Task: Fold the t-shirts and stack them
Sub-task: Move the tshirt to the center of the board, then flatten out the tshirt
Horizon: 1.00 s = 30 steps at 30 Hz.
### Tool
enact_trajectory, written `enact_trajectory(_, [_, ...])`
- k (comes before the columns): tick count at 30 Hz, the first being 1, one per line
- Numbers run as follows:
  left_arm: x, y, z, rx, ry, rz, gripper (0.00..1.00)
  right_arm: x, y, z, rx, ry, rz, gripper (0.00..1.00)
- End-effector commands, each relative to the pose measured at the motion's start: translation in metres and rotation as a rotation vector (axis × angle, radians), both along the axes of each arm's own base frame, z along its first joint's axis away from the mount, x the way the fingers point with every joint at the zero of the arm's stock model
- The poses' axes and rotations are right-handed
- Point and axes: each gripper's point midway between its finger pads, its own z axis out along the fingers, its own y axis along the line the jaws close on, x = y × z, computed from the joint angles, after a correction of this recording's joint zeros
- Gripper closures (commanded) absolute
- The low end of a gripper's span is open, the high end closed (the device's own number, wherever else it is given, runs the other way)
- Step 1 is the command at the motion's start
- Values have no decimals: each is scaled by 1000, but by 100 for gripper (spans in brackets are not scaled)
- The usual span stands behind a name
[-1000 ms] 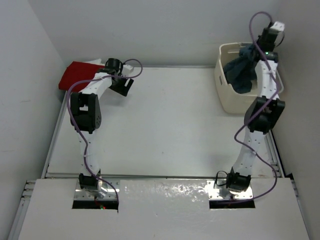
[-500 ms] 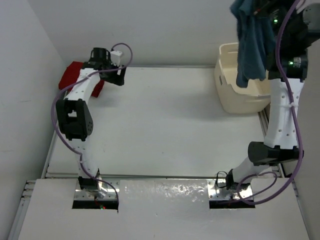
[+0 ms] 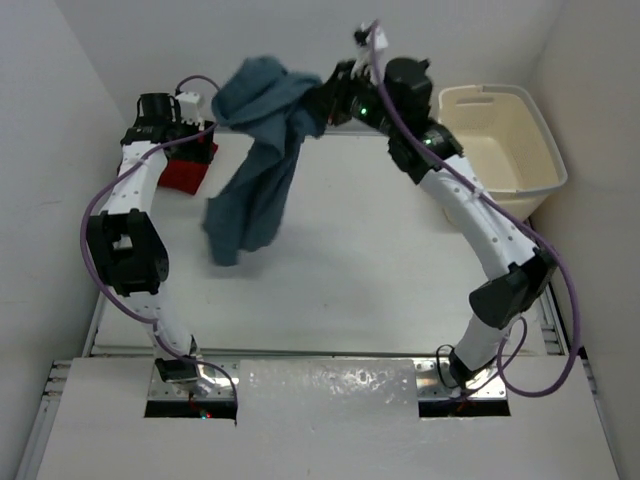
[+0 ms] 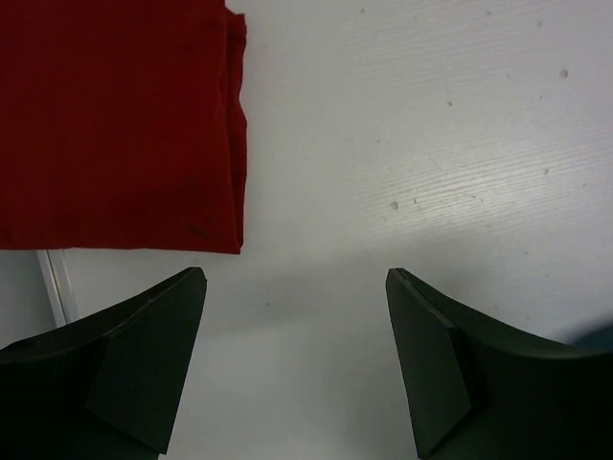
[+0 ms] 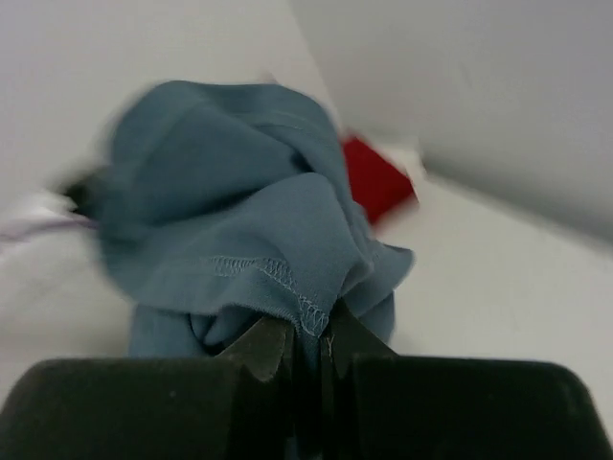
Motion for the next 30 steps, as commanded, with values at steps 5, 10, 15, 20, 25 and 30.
enact_trajectory(5, [19,-12,30,-56,-111,-4,26,23,-54,-263,-397,504,-250,100])
enact_trajectory(10, [-3,-26,26,-50,-70,-88,26,8,-90,-380,-790,832,-232,1])
enact_trajectory(15, [-59,-60,-38,69,118,-282,26,9,-133,-370,-872,746,-373,1])
enact_trajectory(20, [-95,-68,-103,241,299,-353,26,-1,-137,-353,-790,666,-343,22])
enact_trajectory(25, [-101,-40,-106,186,337,-272,28,7,-126,-362,-783,677,-306,81])
enact_trajectory(30, [-107,-14,-125,219,392,-140,26,26,-49,-346,-710,539,-152,30])
